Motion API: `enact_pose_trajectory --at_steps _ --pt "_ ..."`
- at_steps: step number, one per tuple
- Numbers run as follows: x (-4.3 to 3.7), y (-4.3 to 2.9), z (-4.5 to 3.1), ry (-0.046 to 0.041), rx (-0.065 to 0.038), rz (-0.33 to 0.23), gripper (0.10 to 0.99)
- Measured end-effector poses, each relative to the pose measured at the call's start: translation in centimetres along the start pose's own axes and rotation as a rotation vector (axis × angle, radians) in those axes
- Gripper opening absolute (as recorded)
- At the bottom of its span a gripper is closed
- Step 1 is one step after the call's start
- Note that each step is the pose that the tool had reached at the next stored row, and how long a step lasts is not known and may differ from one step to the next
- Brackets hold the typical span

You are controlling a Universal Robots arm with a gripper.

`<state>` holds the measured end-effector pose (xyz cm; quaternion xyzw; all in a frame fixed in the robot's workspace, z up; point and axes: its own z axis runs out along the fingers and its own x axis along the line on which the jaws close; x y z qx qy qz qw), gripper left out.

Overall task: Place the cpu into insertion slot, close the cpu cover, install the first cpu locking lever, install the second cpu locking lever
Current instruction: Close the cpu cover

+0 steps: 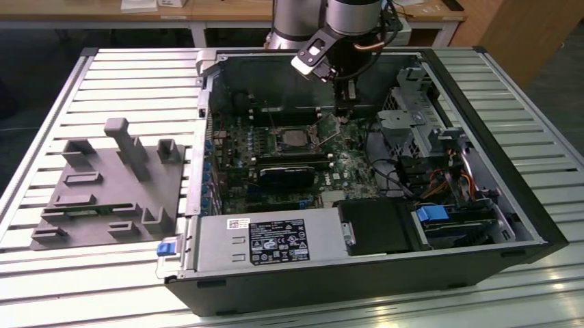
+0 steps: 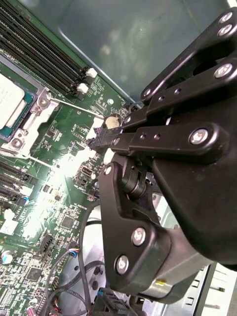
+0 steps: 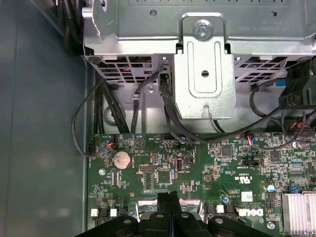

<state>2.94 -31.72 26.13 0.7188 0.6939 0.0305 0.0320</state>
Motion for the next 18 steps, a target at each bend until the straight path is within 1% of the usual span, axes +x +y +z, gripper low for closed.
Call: enact_pose_trajectory --at_steps 3,7,9,12,16,18 --pt "0.0 0.11 0.01 -0.0001 0.0 0.0 0.102" --pt "0.04 1.11 0.1 -0.0001 0.002 0.0 0.102" --pt "0.05 1.46 0.13 -0.0001 0.003 0.0 0.102" --pt "0.05 1.58 0.16 -0.0001 0.003 0.0 0.102" --pt "0.06 1.68 0.44 -0.0014 0.005 0.0 0.102" --pt "0.08 1.85 0.52 -0.0018 0.007 0.0 0.102"
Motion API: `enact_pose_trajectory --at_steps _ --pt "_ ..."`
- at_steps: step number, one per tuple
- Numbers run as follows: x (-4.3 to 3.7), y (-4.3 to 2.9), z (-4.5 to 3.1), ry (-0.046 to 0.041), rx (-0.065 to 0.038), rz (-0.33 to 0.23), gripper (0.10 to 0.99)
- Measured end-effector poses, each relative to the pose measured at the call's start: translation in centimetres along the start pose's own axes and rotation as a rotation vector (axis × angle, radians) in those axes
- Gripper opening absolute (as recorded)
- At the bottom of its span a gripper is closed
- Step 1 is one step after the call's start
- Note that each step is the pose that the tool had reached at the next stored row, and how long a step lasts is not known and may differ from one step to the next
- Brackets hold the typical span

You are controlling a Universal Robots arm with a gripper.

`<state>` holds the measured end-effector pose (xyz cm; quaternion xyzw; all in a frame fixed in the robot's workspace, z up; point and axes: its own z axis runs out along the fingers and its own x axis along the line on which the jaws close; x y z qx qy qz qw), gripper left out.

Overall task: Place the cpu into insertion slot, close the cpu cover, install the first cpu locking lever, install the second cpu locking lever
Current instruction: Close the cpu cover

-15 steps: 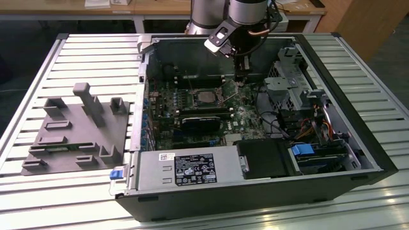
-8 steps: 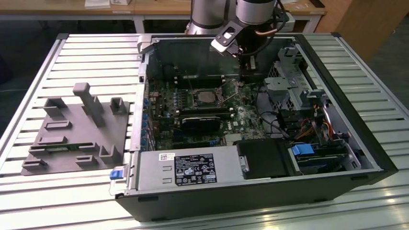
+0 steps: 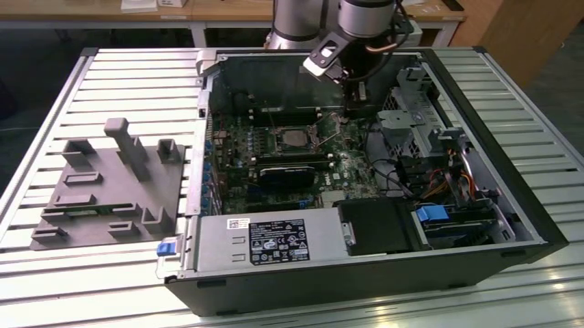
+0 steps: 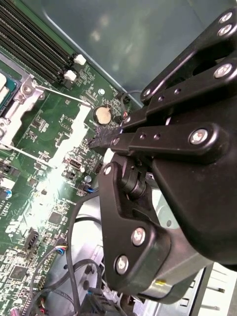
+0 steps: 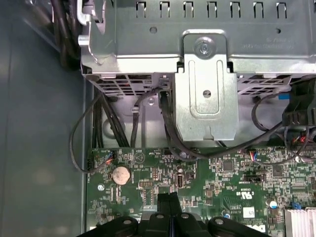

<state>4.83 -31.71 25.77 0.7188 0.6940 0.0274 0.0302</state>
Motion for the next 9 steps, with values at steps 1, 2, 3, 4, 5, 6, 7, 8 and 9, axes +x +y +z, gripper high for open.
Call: enact_pose_trajectory --at_steps 1,2,3,4,5,6,7,8,9 --pt "0.01 0.1 0.04 -0.0001 0.001 0.0 0.102" --pt "0.02 0.2 0.11 -0.0005 0.002 0.0 0.102" --pt "0.02 0.28 0.19 -0.0009 0.003 0.0 0.102" --pt "0.02 0.36 0.3 -0.0013 0.005 0.0 0.102" --pt "0.03 0.41 0.43 -0.0017 0.007 0.0 0.102" --pt "0.03 0.44 0.53 -0.0023 0.009 0.0 0.102" --pt "0.03 0.46 0.64 -0.0028 0.01 0.0 0.102" --pt "0.03 0.46 0.76 -0.003 0.012 0.0 0.102" --pt "0.03 0.46 0.9 -0.003 0.014 0.0 0.102"
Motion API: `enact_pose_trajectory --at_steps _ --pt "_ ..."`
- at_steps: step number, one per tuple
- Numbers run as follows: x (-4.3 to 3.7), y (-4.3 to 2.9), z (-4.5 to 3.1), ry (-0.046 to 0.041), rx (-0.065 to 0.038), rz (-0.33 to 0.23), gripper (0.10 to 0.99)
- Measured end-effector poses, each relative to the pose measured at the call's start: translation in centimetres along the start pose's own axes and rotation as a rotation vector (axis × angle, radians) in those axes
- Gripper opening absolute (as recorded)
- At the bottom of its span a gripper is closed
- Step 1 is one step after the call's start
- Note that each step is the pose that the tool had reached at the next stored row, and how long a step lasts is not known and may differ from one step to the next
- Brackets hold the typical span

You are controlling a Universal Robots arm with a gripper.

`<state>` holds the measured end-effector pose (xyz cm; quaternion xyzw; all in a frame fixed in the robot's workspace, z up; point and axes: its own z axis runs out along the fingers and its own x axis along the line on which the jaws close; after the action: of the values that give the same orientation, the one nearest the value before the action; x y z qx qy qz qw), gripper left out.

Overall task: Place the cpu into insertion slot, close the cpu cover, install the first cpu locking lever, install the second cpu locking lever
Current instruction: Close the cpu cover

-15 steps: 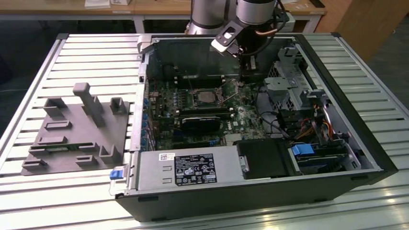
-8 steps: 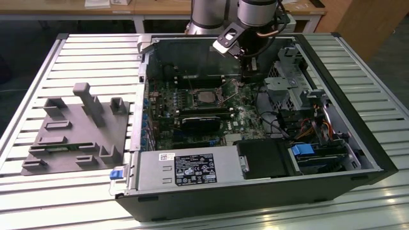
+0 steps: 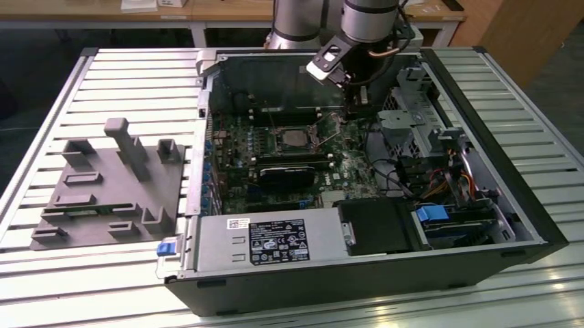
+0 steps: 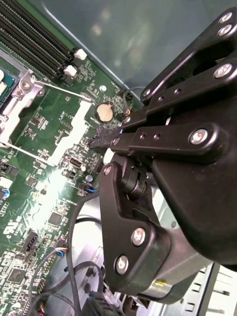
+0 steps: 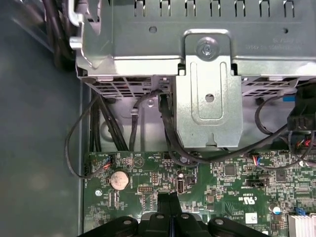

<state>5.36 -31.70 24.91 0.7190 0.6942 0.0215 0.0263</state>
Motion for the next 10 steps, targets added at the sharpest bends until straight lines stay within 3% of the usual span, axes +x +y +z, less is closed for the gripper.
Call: enact_pose_trajectory --at_steps 9,10 --pt "0.0 -0.02 0.42 -0.0008 0.006 0.0 0.102" --pt "0.0 -0.01 0.43 -0.0007 0.012 0.0 0.102"
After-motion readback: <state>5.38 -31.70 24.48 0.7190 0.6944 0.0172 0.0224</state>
